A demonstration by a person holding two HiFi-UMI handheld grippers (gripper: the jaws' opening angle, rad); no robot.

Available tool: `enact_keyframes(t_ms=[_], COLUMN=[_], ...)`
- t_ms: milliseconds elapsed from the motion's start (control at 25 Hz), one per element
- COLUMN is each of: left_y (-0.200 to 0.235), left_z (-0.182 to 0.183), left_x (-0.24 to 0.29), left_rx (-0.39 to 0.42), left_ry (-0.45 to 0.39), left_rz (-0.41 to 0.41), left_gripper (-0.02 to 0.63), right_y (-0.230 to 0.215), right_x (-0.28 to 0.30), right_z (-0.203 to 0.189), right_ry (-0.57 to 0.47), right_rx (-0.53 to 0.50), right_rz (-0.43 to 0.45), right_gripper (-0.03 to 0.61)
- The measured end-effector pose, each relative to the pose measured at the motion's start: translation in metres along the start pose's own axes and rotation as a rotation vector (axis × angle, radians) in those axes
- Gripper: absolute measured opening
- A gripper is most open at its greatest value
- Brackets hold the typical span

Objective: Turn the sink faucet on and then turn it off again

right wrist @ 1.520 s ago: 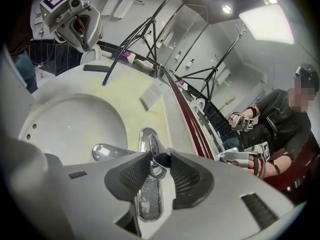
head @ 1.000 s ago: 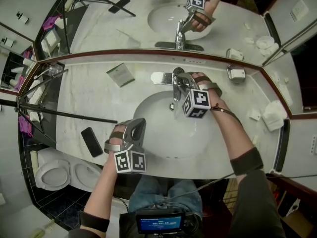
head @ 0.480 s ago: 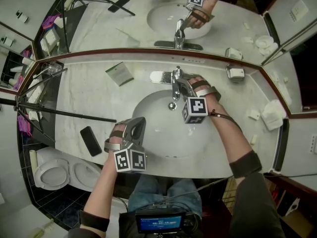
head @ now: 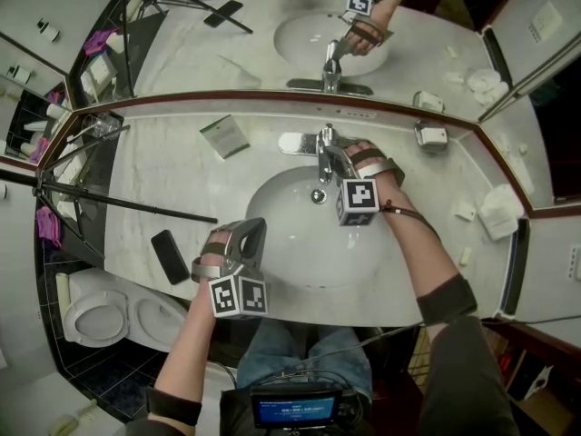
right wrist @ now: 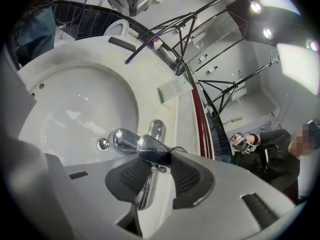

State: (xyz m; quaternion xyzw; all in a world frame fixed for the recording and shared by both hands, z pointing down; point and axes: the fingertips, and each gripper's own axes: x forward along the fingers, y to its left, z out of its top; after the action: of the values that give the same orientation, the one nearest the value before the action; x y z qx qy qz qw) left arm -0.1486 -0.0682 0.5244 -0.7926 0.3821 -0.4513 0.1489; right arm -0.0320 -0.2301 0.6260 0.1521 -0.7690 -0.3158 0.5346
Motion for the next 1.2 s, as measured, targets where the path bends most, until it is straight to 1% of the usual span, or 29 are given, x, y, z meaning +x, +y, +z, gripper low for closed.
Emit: enact_keyframes(t_ms=[120,280,400,560,600,720,1000,1200], left_y=[0.002,0.003,0.002,-0.001,0.0,0.001,0.006,0.014], left_z=[0.002,0.002,0.004,0.014,0.016,0.021,0.032,0.041], left_x=[-0.006,-0.015,-0.022,-0.031,-0.034,-0.044,-0.06,-0.071], left_rx=[-0.001,0.004,0.003,-0.004,-0.005,-0.002,0.009,0.01], left_ry=[-0.003,-0.01,-0.015,-0.027,-0.031,-0.037,-0.044,-0.055], left_rz=[0.01,0.026,0.031,0.038,0.042,0.053,0.077,0.099], left_gripper=[0.002,0.002,0.002,0.002,0.002,0.002,0.002,0.002], right_y=[0.0,0.005,0.003,0.006,0.007,0.013,0.023,0.028], right_x=[-0.005,-0.023,-0.044,-0.073,-0.08,-0.105,-0.163,-0.203], right_z=[-0.002,-0.013,-0.016,-0.024,-0.026,-0.034,-0.058,-0.067], right_ry=[0.009,0.029,0.023,0.028,0.029,0.031,0.039,0.008], right_rx=[0.019,0.032,0.085,0.173,0.2,0.297,0.552,0.739], right_rz=[-0.023,-0.034,-0.065,-0.086,-0.094,-0.115,-0.157,-0.184], right_gripper=[0.13,0.132,0.122,0.062,0.044,0.02,0.017,0.017])
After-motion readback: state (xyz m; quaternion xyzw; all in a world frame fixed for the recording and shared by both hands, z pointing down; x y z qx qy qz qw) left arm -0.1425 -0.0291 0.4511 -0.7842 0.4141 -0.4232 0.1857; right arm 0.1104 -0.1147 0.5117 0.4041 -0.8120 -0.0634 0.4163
